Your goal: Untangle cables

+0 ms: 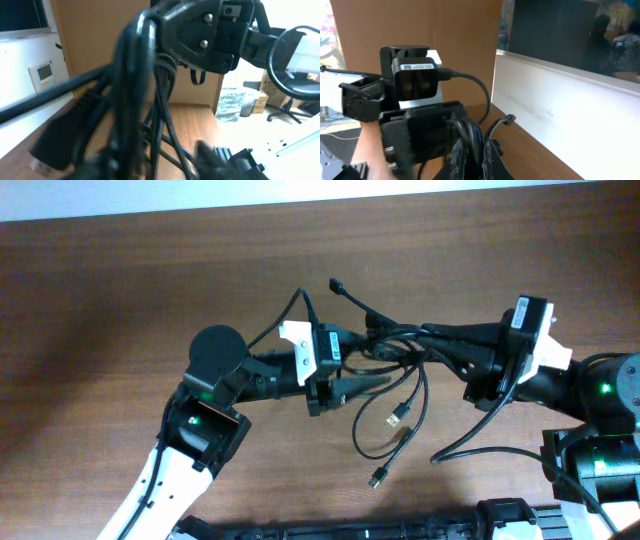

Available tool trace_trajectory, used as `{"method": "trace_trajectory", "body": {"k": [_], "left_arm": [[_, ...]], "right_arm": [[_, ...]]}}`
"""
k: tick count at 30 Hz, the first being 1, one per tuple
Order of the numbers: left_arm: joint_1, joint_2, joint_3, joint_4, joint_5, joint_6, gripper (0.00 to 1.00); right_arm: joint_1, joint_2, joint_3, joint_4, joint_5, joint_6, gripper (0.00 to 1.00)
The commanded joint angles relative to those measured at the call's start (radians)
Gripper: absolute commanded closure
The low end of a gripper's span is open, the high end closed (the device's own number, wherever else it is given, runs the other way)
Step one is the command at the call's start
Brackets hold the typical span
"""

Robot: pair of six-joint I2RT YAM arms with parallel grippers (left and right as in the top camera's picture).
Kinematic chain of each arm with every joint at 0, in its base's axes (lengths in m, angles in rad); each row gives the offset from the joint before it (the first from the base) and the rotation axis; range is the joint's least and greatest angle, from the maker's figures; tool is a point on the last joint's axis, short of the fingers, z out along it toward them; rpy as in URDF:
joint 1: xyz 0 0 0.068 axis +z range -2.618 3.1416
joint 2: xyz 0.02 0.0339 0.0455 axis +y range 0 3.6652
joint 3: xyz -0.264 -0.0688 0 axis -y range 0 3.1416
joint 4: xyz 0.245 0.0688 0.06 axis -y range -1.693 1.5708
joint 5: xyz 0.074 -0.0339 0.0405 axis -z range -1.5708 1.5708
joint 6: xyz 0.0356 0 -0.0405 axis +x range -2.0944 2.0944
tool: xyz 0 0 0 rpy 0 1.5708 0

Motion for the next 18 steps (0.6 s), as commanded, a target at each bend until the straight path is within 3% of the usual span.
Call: {"method": "trace_trajectory", "body": {"k": [1, 6, 9, 12, 15, 18], "left_arm": [[-0.007, 0.000, 0.006, 0.009, 0.022, -0.001, 0.99], [-0.006, 0.000, 0.006, 0.009, 0.013, -0.001, 1.00], [-0.006, 0.000, 0.006, 0.005, -0.013, -0.001, 1.00], [-0.002, 0.000, 0.006, -0.018, -0.046, -0.002, 1.00], [0.011, 0.000, 0.006, -0.069, -0.087, -0.009, 1.00], [0.047, 0.000, 0.006, -0.112, -0.096, -0.037, 1.00]], "right_arm": [[0.000, -0.003, 0.017, -0.008, -0.003, 0.005, 0.96], [0.000, -0.003, 0.017, -0.041, -0.002, 0.005, 0.93], [0.000, -0.003, 0.017, -0.041, -0.002, 0.005, 0.76], [0.000, -0.003, 0.017, -0.049, 0.000, 0.005, 0.47], [-0.001, -0.003, 0.017, -0.094, 0.058, 0.003, 0.32], [-0.001, -0.003, 0.017, -0.160, 0.123, -0.032, 0.25]]}}
